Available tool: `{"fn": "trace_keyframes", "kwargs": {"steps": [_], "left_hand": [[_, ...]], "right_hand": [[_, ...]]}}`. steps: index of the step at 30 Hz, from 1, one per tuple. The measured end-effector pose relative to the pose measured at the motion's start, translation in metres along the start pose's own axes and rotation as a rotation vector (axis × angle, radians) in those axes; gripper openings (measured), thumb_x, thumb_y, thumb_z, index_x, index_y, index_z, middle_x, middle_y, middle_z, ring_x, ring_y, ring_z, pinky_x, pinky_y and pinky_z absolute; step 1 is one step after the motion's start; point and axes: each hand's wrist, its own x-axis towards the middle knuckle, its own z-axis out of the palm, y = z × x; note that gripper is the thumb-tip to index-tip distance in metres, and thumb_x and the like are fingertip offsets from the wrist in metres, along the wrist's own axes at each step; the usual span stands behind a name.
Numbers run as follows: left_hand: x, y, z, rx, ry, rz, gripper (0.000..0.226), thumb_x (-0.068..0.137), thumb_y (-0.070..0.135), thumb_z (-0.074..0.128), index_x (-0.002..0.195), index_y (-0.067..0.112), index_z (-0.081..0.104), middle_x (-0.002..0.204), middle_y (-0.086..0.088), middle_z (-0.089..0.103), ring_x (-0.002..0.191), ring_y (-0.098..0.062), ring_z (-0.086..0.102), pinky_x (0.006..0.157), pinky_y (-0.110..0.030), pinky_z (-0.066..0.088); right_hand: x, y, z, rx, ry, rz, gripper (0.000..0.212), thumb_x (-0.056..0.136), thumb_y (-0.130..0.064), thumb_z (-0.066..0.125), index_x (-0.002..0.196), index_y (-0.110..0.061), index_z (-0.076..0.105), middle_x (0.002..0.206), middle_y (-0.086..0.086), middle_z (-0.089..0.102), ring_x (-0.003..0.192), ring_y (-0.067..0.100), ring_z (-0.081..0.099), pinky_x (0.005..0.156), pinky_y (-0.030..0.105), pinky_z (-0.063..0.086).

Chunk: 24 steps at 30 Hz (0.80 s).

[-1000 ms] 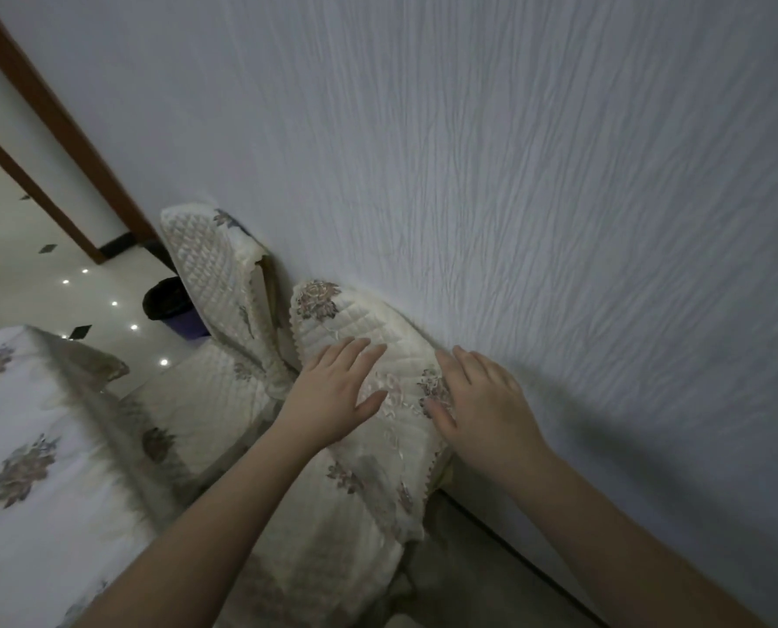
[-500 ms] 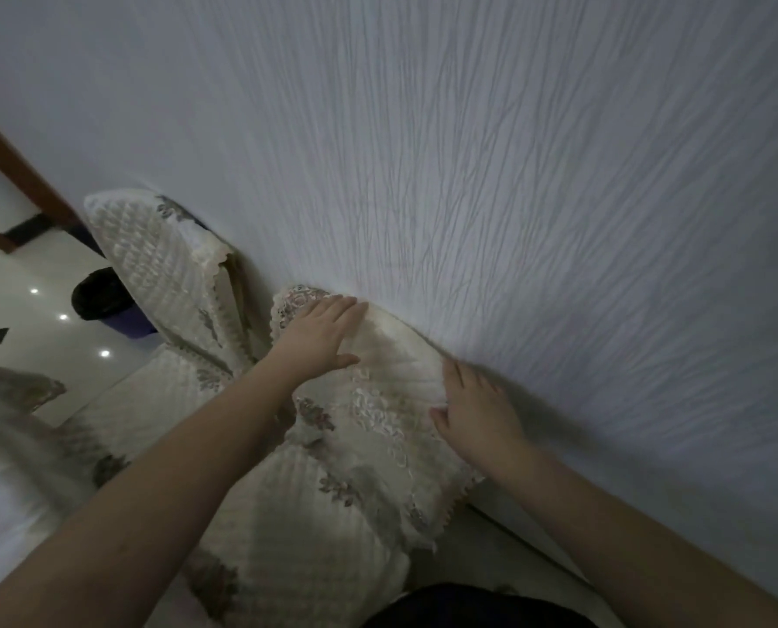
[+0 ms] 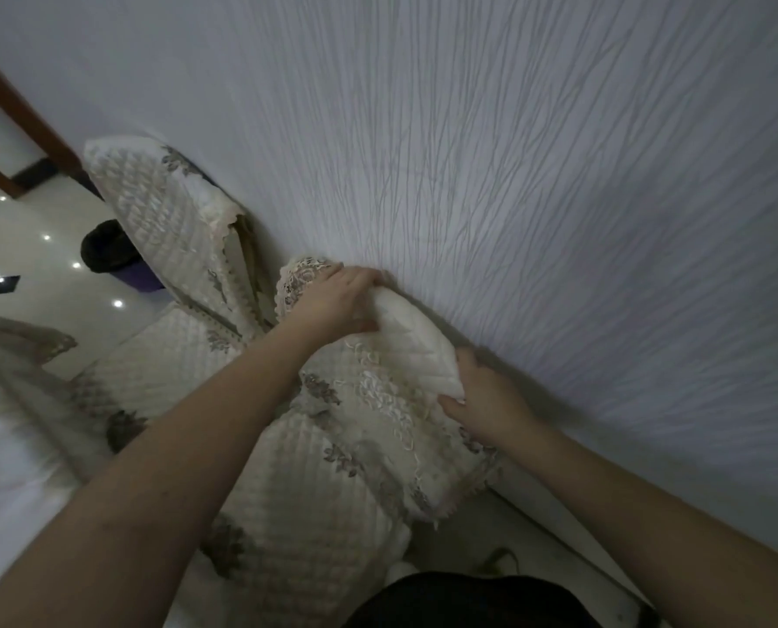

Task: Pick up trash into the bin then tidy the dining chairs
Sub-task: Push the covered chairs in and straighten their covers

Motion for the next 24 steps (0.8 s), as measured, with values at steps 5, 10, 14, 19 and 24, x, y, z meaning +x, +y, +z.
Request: {"fn": "trace_keyframes", "kwargs": {"steps": [5,10,14,19,24], "left_hand": [[-0.012,-0.007,-0.001,0.023,-0.029,-0.050,0.068,0.075,0.044,0.075,0.132,0.019,0.046,0.130,-0.006,0.055,0.124,-0.026,0.048,0.107,-0.041,0.030],[-0.036,-0.026,-0.003,0.053,0.002,-0.094,0.062,0.075,0.045,0.074,0.125,0.016,0.053,0.125,-0.006,0.056,0.118,-0.027,0.050,0.101,-0.041,0.035],[-0.057,-0.038,-0.005,0.042,0.010,-0.136,0.061,0.076,0.047,0.072,0.125,0.017,0.052,0.123,-0.005,0.055,0.115,-0.026,0.051,0.096,-0.040,0.037],[-0.086,-0.056,-0.008,0.047,0.016,-0.199,0.061,0.074,0.047,0.074,0.122,0.016,0.054,0.121,-0.007,0.056,0.113,-0.028,0.052,0.093,-0.040,0.039],[-0.110,-0.069,-0.017,0.034,-0.015,-0.274,0.065,0.072,0.044,0.077,0.126,0.015,0.053,0.127,-0.007,0.055,0.118,-0.027,0.050,0.097,-0.038,0.037]], "right_hand": [[0.004,-0.010,0.005,-0.007,-0.030,-0.056,0.048,0.087,-0.036,0.059,0.123,-0.012,0.037,0.106,0.007,0.058,0.088,0.025,0.059,0.072,0.038,0.051],[0.008,-0.028,0.017,-0.067,-0.002,-0.113,0.048,0.087,-0.034,0.058,0.124,-0.011,0.038,0.100,0.007,0.058,0.083,0.026,0.058,0.063,0.032,0.044],[0.011,-0.044,0.028,-0.095,-0.013,-0.130,0.045,0.087,-0.035,0.057,0.120,-0.012,0.038,0.093,0.003,0.052,0.082,0.029,0.057,0.061,0.032,0.041],[0.011,-0.065,0.042,-0.090,-0.056,-0.197,0.041,0.087,-0.033,0.056,0.117,-0.012,0.037,0.093,0.002,0.053,0.075,0.024,0.055,0.058,0.033,0.043],[0.018,-0.087,0.055,-0.115,-0.089,-0.233,0.040,0.087,-0.034,0.056,0.113,-0.012,0.035,0.093,0.004,0.054,0.079,0.028,0.059,0.059,0.033,0.043]]}}
